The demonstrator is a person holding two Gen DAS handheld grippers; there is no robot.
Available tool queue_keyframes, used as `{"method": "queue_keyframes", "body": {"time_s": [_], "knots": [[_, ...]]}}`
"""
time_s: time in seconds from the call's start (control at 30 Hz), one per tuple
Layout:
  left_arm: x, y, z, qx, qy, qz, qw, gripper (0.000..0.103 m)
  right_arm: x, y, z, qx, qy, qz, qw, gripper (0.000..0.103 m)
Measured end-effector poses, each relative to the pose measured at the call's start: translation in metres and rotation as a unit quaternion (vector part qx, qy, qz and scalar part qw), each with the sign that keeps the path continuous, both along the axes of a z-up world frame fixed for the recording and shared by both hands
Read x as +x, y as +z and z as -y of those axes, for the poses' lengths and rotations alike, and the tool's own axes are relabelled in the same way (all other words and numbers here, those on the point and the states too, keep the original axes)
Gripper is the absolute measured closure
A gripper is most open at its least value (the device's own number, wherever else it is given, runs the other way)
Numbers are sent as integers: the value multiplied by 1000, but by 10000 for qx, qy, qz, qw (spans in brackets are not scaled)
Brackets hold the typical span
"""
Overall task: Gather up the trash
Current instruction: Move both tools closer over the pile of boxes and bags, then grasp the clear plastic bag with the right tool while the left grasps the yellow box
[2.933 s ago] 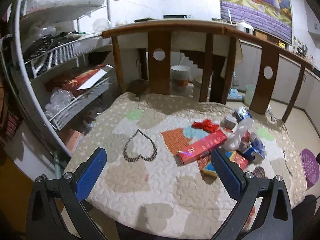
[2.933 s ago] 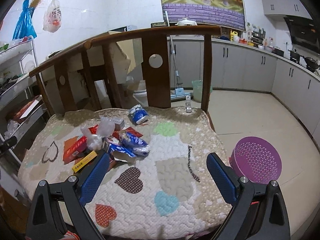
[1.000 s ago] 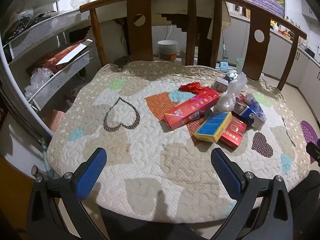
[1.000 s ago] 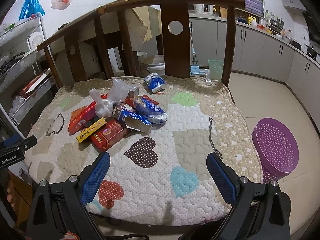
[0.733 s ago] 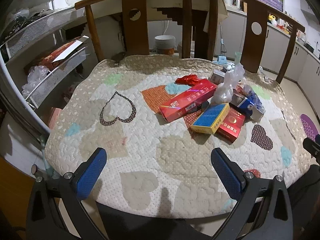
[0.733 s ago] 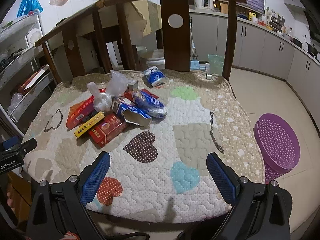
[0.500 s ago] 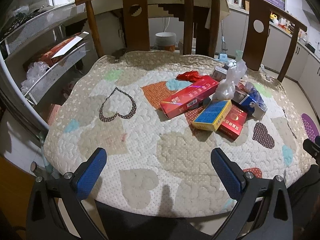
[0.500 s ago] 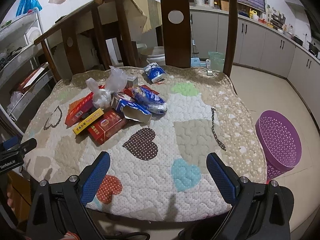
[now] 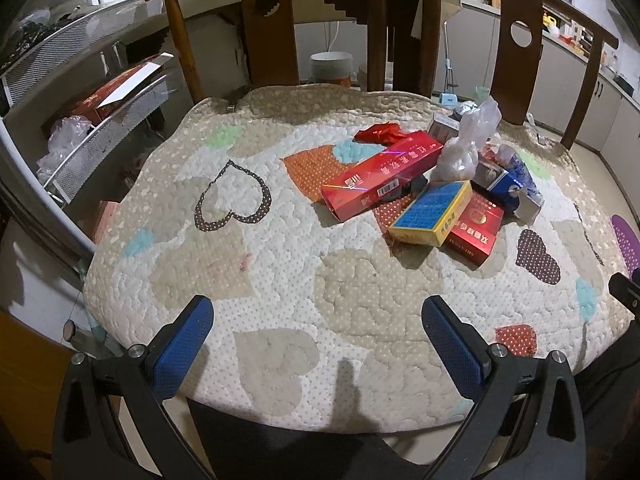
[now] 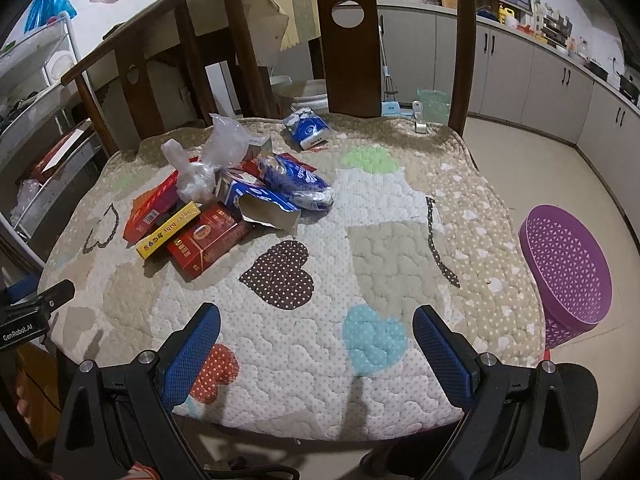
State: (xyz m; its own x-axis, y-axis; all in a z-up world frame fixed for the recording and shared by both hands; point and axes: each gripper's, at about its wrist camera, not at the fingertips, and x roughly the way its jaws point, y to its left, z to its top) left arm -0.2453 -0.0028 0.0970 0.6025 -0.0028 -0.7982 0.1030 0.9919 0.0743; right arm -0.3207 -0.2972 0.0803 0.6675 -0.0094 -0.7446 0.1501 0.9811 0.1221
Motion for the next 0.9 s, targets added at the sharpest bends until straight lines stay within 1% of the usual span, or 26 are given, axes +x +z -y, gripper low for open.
{"method": "queue_keyframes", "body": {"time_s": [0.13, 0.3, 0.37, 0.47, 0.57, 0.63, 0.7, 0.77, 0.9], "knots": [[4, -5, 0, 33, 7, -59, 10000, 0, 2, -5, 2, 53, -19, -45, 10000, 4], [18, -9, 0, 88, -61, 20, 9999, 0, 11, -12, 9, 77, -13, -97, 9999, 4], [24, -9, 2, 55, -136, 47, 9999, 0, 21, -14, 16, 180, -20, -94, 9998, 4], [37, -9, 10, -71, -341, 86, 9994, 0, 35, -14, 21, 291, 24, -89, 9995, 4], [50, -9, 25, -253, -690, 102, 9972, 0, 55, -16, 18, 344, 236, -92, 9991, 4], [59, -11, 37, -415, -1007, 68, 9940, 0, 68, -16, 15, 439, 418, -119, 9981, 8], [69, -15, 46, -595, -1224, -17, 9907, 0, 79, -17, 13, 569, 565, -143, 9967, 11], [77, -20, 54, -655, -1287, -83, 9895, 0, 92, -15, 10, 721, 713, -163, 9947, 13], [97, -30, 58, -822, -1340, -258, 9872, 0, 113, -12, 3, 728, 989, -173, 9923, 20]]}}
